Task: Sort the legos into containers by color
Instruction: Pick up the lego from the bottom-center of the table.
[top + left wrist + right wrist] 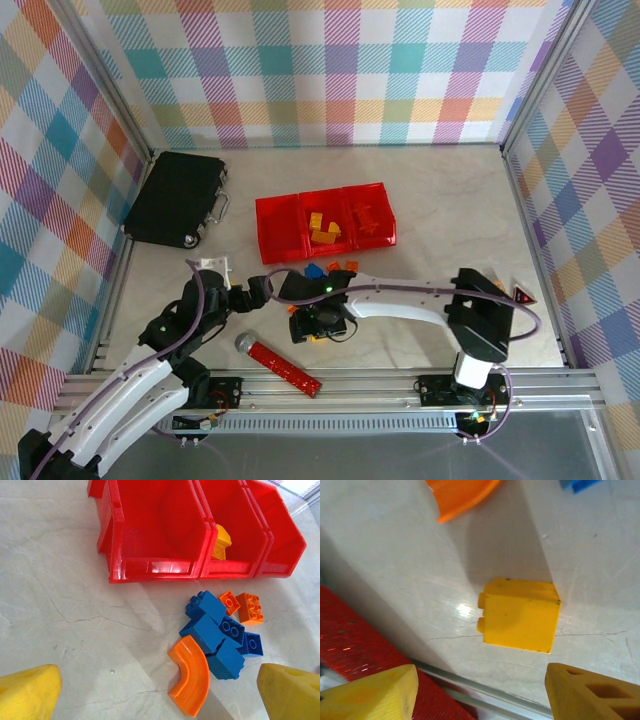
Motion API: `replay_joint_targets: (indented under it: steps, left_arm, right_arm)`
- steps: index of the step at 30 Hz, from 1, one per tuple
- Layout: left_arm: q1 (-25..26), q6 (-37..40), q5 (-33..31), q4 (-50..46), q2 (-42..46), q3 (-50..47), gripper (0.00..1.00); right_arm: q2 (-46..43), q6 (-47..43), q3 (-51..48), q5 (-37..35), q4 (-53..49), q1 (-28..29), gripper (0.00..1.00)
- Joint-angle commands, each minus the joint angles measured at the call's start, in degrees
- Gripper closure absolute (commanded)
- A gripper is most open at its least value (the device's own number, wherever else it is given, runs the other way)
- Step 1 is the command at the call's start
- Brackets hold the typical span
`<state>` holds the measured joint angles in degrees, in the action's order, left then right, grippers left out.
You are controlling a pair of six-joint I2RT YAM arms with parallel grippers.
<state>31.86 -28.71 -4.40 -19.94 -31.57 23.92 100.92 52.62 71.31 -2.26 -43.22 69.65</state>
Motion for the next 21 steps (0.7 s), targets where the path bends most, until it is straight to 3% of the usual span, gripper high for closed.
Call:
replay_joint_targets:
  steps: [1,21]
  left_arm:
    - [0.66,0.92,-1.99,-2.79,2.39,-0.01,0.00]
    - [0.63,0.04,-3.42,-9.32,12.47,-1.86,0.00]
  right_arm:
    - [3.08,-0.08,3.20,-0.24,-3.95,0.66,0.31]
    - [15.13,0.17,12.59,-7.50,-11.71,0.51,0.31]
